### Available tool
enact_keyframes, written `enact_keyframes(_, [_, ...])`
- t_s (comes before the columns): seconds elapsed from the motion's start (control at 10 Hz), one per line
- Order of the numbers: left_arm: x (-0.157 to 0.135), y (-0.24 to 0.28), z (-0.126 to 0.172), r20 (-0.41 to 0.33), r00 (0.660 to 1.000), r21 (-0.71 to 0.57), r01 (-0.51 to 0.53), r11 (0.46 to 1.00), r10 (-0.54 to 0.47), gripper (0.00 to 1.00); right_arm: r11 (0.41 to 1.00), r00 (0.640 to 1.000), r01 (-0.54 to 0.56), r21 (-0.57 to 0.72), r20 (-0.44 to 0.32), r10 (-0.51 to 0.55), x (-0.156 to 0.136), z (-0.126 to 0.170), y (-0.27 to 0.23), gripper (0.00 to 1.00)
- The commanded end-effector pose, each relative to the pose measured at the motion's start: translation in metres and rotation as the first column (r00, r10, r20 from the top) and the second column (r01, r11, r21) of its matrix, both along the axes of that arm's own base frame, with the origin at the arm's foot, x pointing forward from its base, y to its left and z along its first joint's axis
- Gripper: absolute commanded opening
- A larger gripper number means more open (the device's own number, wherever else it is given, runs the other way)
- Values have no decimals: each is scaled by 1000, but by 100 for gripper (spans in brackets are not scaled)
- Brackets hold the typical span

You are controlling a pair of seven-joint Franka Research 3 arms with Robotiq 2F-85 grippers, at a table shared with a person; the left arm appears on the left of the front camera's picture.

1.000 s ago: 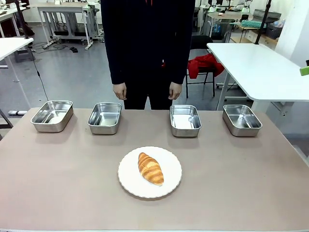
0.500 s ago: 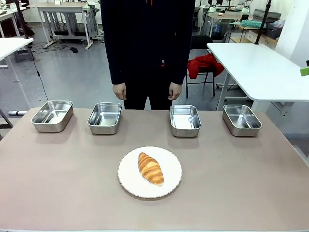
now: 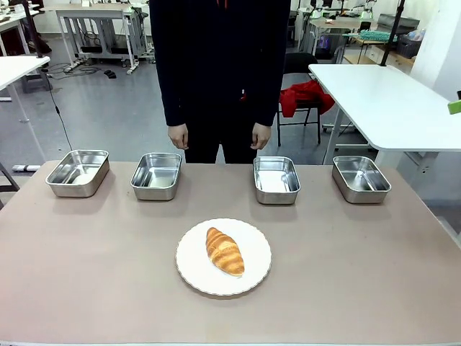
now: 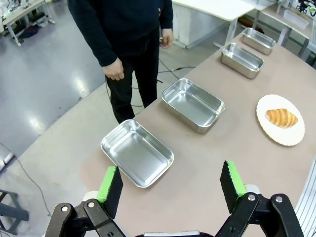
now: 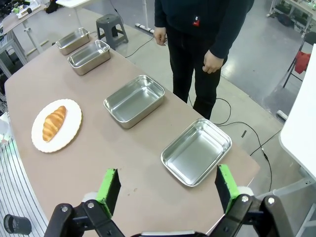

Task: Place the bread in the container.
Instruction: Place the Butter Roll into the Airtight Container indicated by the human.

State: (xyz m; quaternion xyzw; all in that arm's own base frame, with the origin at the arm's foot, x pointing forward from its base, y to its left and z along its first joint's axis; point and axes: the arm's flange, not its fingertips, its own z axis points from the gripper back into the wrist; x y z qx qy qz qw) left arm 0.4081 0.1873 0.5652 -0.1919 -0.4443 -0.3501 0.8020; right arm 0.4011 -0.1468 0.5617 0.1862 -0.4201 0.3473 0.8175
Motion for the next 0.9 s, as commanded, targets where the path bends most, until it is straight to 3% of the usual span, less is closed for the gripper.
enact_keyframes(0.0, [0,1,0,3,1000,2,-1,1000,1,100,1000,1000,-5,10,8,5,0,1,0,100])
enact_keyframes(0.8, [0,1,0,3,1000,2,-1,1000,1,100,1000,1000,-5,10,8,5,0,1,0,100])
